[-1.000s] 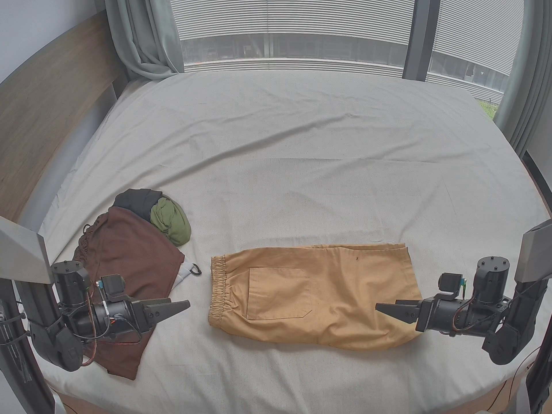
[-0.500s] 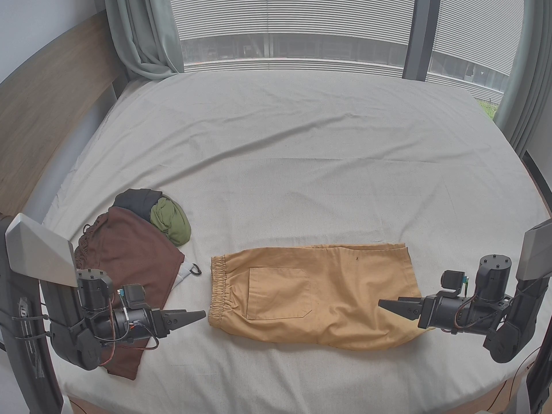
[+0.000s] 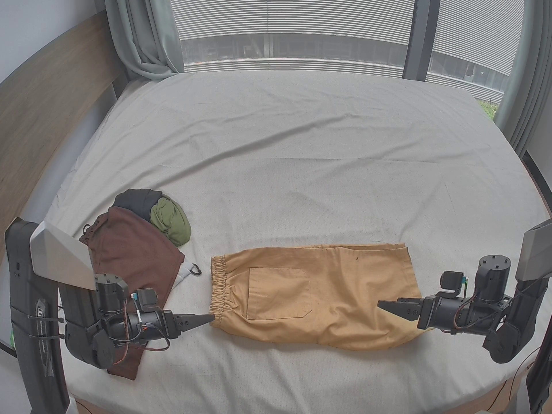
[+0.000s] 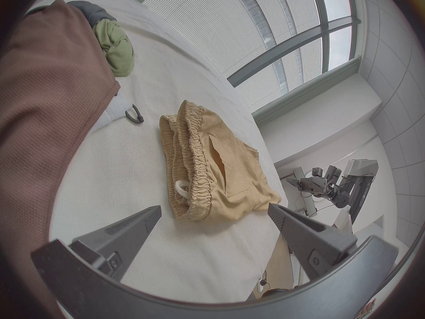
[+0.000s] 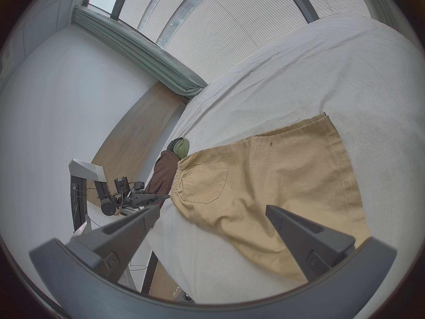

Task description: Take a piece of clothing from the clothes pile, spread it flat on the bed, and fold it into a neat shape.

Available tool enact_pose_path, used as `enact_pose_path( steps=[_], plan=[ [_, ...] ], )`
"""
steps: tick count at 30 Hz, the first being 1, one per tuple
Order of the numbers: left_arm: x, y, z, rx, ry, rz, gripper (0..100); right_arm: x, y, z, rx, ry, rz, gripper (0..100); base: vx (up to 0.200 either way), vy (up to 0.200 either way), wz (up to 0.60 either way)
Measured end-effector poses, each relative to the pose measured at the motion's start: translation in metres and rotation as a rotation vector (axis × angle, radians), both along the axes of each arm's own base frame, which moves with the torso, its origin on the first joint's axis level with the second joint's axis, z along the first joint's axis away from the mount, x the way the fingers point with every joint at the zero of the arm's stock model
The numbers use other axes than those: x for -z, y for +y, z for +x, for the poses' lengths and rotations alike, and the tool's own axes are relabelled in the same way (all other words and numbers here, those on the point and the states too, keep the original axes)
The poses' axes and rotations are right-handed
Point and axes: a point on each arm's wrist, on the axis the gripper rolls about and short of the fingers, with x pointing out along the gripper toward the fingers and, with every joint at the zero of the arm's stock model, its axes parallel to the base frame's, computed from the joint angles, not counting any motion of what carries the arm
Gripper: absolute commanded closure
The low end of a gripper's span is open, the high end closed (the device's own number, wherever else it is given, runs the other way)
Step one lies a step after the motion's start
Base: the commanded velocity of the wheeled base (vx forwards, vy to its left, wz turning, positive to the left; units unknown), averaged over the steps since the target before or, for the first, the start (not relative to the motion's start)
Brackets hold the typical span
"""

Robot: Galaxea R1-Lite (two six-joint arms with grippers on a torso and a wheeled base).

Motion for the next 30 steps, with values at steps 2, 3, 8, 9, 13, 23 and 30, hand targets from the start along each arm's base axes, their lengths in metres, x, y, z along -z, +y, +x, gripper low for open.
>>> enact_pose_path(
  steps=[2,3,8,9,13,23,30],
  plan=[
    [0.003,-0.002,0.004,-0.01,0.008,-0.004,0,0.0,0.0,0.0,-0.001,0.001,0.0,0,0.0,0.0,0.0],
    [0.004,-0.003,0.006,-0.014,0.011,-0.006,0,0.0,0.0,0.0,-0.002,0.0,0.0,0,0.0,0.0,0.0],
    [0.008,-0.014,0.012,-0.036,0.035,-0.015,0,0.001,0.001,0.0,-0.004,0.002,-0.001,0,0.0,0.0,0.0],
    [0.008,-0.015,0.012,-0.041,0.036,-0.013,0,0.001,0.001,0.0,-0.004,0.002,0.0,0,0.0,0.0,0.0],
    [0.011,-0.025,0.016,-0.081,0.045,-0.002,0,0.001,0.001,0.0,-0.004,0.003,-0.001,0,0.0,0.0,0.0],
    [0.017,-0.041,0.025,-0.097,0.045,-0.006,0,0.001,0.001,0.0,-0.005,0.005,-0.001,0,0.0,0.0,0.0],
    [0.018,-0.047,0.032,-0.105,0.063,-0.045,0,0.001,0.001,0.0,-0.005,0.006,-0.001,0,0.0,0.0,0.0]
  ],
)
